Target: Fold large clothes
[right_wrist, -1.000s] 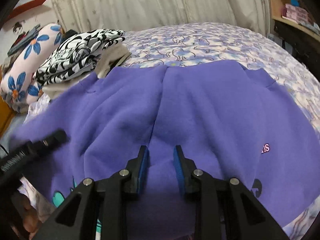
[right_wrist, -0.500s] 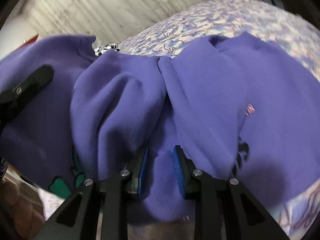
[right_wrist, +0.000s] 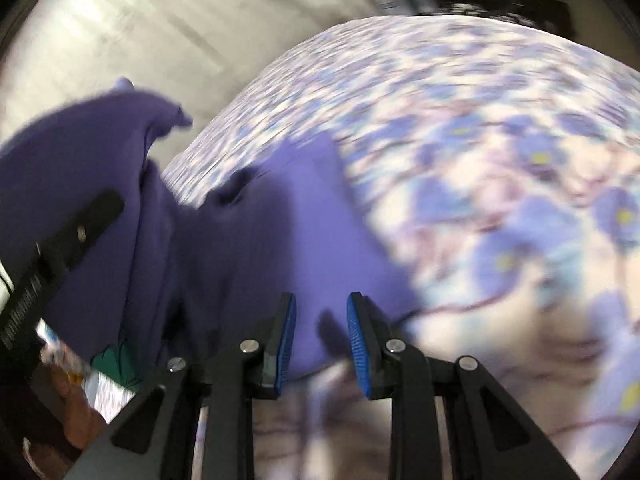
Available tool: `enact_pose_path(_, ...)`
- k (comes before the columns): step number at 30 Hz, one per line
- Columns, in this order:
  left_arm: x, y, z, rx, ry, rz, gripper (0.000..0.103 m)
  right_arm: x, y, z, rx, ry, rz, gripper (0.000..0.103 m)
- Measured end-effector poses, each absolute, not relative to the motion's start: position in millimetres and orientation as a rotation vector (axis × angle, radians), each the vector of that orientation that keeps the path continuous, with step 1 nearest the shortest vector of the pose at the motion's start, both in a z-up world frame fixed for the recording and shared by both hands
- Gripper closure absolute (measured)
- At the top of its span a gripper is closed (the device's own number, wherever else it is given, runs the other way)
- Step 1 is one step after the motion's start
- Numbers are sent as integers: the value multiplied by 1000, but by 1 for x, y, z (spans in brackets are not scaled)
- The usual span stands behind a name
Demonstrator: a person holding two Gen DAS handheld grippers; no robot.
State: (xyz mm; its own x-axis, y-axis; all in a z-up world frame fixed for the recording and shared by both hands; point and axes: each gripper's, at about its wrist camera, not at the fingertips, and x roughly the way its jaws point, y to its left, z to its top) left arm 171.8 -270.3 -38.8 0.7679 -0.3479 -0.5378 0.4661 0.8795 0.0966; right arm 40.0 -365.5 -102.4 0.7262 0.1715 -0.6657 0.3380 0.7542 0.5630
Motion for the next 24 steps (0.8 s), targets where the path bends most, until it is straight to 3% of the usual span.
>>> enact_pose_path(11,133,-375,-136,716,517,-482,75,20,-416,-107,778,748,-238,77)
enact_pose_path(19,130,-370,-121,717,549,-580,28,23,-432,-98,770,734,-212,77)
enact_pose_path(22,129,-365,-114,705,559,-635,16,16,-433,-90,774,715,-203,76)
enact_pose_path(24,124,-362,-109,697,573,-685,14,15,-431,-84,770,703,-198,76)
